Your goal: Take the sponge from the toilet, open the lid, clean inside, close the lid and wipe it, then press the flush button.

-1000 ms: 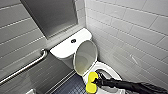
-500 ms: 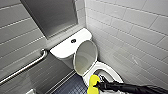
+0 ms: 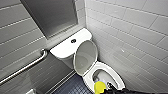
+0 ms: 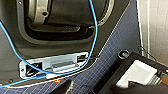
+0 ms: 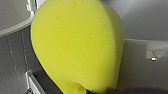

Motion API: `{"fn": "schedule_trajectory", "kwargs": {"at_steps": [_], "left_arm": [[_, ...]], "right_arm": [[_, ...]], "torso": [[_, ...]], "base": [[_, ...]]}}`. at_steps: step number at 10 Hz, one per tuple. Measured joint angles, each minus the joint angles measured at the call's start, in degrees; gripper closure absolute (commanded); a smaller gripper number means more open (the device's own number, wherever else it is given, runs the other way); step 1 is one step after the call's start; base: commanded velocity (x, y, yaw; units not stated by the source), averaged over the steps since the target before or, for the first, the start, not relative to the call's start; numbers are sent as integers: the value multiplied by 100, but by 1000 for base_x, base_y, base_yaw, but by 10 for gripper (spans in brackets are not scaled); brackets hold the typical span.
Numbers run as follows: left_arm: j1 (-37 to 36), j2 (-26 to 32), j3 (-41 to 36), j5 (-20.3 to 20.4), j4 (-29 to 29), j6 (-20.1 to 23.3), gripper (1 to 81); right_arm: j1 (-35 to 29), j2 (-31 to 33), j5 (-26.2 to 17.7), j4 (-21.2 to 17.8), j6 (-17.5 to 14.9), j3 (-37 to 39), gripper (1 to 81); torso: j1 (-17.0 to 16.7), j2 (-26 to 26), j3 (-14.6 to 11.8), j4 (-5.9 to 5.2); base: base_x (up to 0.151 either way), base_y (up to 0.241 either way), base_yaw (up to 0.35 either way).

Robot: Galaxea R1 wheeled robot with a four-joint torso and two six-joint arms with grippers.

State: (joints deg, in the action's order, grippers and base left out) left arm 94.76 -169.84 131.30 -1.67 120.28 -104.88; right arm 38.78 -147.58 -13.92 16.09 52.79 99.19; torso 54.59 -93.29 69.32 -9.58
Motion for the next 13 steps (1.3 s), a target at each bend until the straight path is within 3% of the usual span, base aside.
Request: {"fn": "schedule_trajectory", "kwargs": {"at_steps": [4, 8, 13], "left_arm": [[0, -1, -2, 2, 2, 2, 10], [0, -4, -2, 2, 2, 107, 10], [0, -32, -2, 2, 2, 132, 10]], "right_arm": [[217, 998, -66, 30, 0, -683, 811], [590, 1862, 150, 91, -20, -1034, 811], [623, 2305, -33, 173, 16, -1725, 811]], "torso": [[0, 0, 0, 0], [0, 0, 0, 0], [0, 0, 0, 0]], "base": [[0, 0, 0], [0, 0, 0], [0, 0, 0]]}}
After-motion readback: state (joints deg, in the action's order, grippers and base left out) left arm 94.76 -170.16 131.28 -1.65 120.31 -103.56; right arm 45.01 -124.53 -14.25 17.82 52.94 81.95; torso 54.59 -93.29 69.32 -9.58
